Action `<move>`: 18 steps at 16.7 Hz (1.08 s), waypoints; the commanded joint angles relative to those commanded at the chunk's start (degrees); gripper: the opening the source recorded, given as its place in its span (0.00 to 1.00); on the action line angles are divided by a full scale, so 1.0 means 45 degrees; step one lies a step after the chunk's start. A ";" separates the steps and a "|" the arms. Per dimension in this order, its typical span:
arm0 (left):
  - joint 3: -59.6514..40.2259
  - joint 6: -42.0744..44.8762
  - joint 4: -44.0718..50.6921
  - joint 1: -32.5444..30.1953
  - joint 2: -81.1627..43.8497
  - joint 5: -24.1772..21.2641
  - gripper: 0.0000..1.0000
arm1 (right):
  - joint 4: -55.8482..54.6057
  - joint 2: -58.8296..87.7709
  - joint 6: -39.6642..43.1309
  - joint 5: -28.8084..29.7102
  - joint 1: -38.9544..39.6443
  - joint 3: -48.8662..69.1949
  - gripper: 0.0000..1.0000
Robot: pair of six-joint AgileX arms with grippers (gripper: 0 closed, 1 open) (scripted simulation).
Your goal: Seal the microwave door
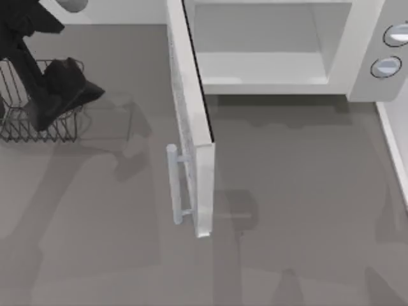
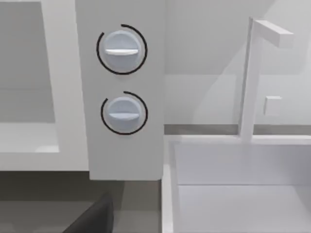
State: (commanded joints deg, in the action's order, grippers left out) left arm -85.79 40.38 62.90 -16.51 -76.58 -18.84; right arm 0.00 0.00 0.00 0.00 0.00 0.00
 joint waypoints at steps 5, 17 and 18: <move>-0.4629 0.2174 0.3395 -0.0887 -0.4130 -0.1019 1.00 | 0.0000 0.0000 0.0000 0.0000 0.0000 0.0000 1.00; -0.6656 0.3159 0.4821 -0.1361 -0.6109 -0.1491 1.00 | 0.0000 0.0000 0.0000 0.0000 0.0000 0.0000 1.00; -0.6354 0.3070 0.4520 -0.1474 -0.6095 -0.1471 1.00 | 0.0000 0.0000 0.0000 0.0000 0.0000 0.0000 1.00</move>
State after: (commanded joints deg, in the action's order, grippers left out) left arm -114.38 54.20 83.24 -23.14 -104.01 -25.46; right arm 0.00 0.00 0.00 0.00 0.00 0.00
